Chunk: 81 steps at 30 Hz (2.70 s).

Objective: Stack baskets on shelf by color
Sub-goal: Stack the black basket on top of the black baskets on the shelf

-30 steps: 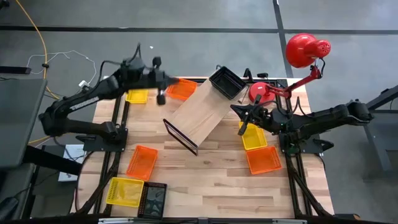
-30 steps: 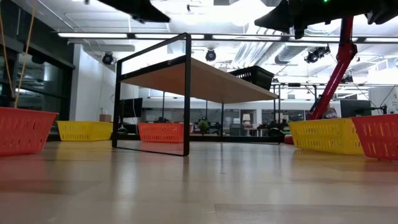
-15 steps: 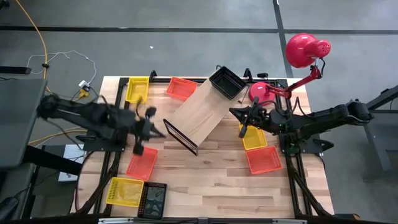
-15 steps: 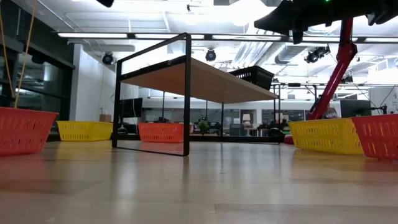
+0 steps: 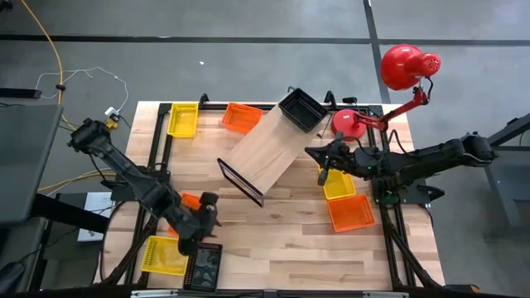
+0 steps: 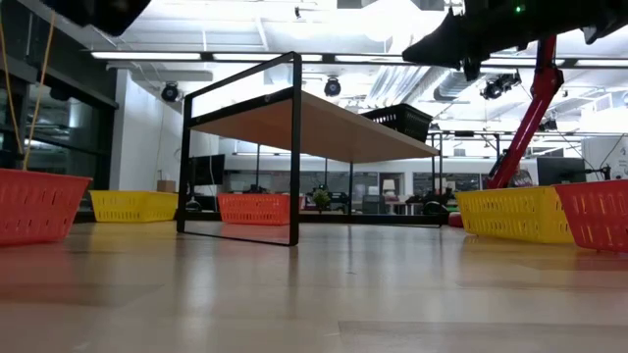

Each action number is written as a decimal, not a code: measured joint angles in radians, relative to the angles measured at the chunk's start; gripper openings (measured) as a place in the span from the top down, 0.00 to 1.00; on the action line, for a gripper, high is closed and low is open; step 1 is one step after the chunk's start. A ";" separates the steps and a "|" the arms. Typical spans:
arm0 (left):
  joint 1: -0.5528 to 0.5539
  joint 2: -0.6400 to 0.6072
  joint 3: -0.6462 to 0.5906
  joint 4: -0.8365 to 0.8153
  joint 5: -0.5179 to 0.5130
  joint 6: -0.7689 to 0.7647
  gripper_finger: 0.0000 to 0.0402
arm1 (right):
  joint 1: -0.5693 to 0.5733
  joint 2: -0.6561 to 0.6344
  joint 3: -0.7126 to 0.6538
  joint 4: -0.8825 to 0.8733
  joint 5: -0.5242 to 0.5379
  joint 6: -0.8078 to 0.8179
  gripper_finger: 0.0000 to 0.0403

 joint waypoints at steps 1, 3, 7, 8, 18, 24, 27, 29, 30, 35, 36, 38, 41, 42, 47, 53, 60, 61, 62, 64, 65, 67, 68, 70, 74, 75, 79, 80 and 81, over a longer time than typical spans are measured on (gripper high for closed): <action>-0.006 0.016 0.000 0.007 0.016 -0.022 0.58 | 0.000 0.000 0.000 -0.005 0.000 0.008 1.00; -0.009 0.048 0.000 0.029 0.058 -0.070 0.53 | 0.000 0.000 0.000 -0.012 -0.002 0.016 1.00; -0.009 0.101 0.000 0.060 0.107 -0.160 0.47 | 0.000 0.000 0.000 -0.028 -0.004 0.018 1.00; -0.009 0.116 0.001 0.061 0.117 -0.181 0.46 | 0.000 0.000 0.000 -0.032 -0.004 0.018 1.00; -0.061 0.253 0.000 0.019 0.123 -0.247 0.45 | 0.000 0.000 0.000 -0.066 -0.005 0.036 1.00; -0.089 0.323 0.000 0.015 0.108 -0.258 0.46 | 0.000 0.000 0.000 -0.067 -0.005 0.036 1.00; -0.089 0.361 0.000 0.013 0.106 -0.268 0.46 | 0.000 0.000 0.000 -0.067 -0.005 0.036 1.00; -0.088 0.386 0.000 0.012 0.106 -0.270 0.46 | 0.000 0.000 0.000 -0.067 -0.005 0.036 1.00; -0.088 0.395 0.000 0.010 0.104 -0.270 0.46 | 0.000 0.000 0.000 -0.067 -0.005 0.035 1.00; -0.086 0.403 0.000 0.010 0.103 -0.252 0.55 | 0.000 0.000 0.000 -0.067 -0.005 0.036 1.00; -0.086 0.400 0.000 0.010 0.103 -0.243 0.59 | 0.000 0.000 0.000 -0.067 -0.005 0.035 1.00; -0.083 0.390 0.005 0.007 0.103 -0.222 0.70 | 0.000 0.000 0.000 -0.067 -0.005 0.035 1.00; -0.073 0.390 0.042 -0.024 0.103 -0.161 0.92 | 0.000 0.000 0.000 -0.067 -0.005 0.035 1.00; -0.070 0.388 0.059 -0.036 0.103 -0.136 0.96 | 0.000 0.000 0.000 -0.068 -0.005 0.035 1.00; -0.032 0.381 0.182 -0.139 0.102 0.007 0.98 | 0.000 0.000 0.000 -0.069 -0.005 0.035 1.00; 0.020 0.307 0.362 -0.309 0.089 0.119 1.00 | 0.000 0.000 0.000 -0.080 -0.022 0.035 1.00; 0.106 0.159 0.539 -0.391 -0.096 0.285 1.00 | 0.000 -0.001 0.000 -0.108 -0.063 0.063 1.00; 0.130 0.142 0.560 -0.395 -0.138 0.316 1.00 | 0.000 -0.002 0.000 -0.108 -0.085 0.068 1.00; 0.157 0.123 0.579 -0.386 -0.181 0.347 1.00 | 0.000 -0.006 0.000 -0.112 -0.112 0.069 1.00; 0.220 0.088 0.600 -0.376 -0.264 0.408 1.00 | 0.001 -0.013 0.000 -0.101 -0.175 0.069 1.00; 0.260 0.075 0.608 -0.351 -0.296 0.435 1.00 | 0.003 -0.021 0.000 -0.111 -0.209 0.069 1.00; 0.355 0.051 0.615 -0.275 -0.316 0.479 1.00 | 0.013 -0.031 0.000 -0.108 -0.246 0.068 1.00; 0.407 0.043 0.614 -0.245 -0.315 0.492 1.00 | 0.022 -0.035 0.000 -0.110 -0.253 0.061 1.00; 0.516 0.041 0.615 -0.147 -0.288 0.494 1.00 | 0.042 -0.049 -0.001 -0.119 -0.252 0.045 1.00; 0.733 0.055 0.614 0.007 -0.185 0.449 1.00 | 0.077 -0.065 -0.001 -0.122 -0.236 0.013 1.00; 0.782 0.065 0.616 0.053 -0.146 0.424 1.00 | 0.084 -0.067 0.000 -0.116 -0.230 0.008 1.00; 0.933 0.124 0.614 0.191 0.000 0.302 1.00 | 0.112 -0.092 0.000 -0.133 -0.193 -0.001 1.00; 0.960 0.138 0.613 0.213 0.023 0.277 1.00 | 0.118 -0.099 0.000 -0.144 -0.185 -0.003 1.00; 0.981 0.153 0.613 0.243 0.039 0.254 1.00 | 0.122 -0.101 0.000 -0.138 -0.178 -0.003 1.00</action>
